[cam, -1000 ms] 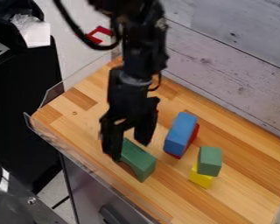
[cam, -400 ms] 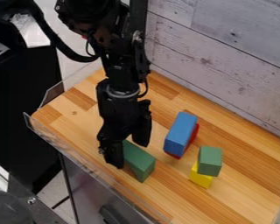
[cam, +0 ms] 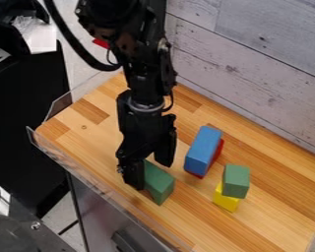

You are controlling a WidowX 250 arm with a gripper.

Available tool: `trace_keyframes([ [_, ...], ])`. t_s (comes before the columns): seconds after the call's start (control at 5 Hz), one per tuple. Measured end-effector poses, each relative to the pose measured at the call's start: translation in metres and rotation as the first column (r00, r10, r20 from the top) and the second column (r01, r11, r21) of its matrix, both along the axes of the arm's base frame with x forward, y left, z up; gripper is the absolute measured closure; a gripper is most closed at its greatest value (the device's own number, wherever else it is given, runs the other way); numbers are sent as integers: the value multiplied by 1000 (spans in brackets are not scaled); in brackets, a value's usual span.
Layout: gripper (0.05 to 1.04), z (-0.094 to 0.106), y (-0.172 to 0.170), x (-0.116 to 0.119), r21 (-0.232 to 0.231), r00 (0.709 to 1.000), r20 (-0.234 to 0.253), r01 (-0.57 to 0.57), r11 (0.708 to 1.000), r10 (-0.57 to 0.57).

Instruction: Put the green rectangle on top of the blue rectangle

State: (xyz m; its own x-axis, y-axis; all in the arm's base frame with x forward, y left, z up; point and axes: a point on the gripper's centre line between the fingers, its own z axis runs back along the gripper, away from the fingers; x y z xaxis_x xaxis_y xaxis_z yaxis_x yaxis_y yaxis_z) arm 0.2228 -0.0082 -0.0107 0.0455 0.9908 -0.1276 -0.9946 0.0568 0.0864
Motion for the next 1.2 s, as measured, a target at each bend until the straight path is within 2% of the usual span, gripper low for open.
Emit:
trace_keyframes([
  [0.2,121,-5,-2,2,-1,1000,-17,11,1000,-11],
  [0.4,401,-10,-2,3,2,1000,-8,23,1000,-23],
  [0.6,499,-11,-2,3,2,999,0,36,999,-36],
  [0.8,499,-11,-2,1,-7,995,-7,104,995,-104],
  [1.0,499,10,4,-2,22,970,-8,242,970,-241],
  [1.2,499,56,6,5,151,884,11,461,874,-468],
])
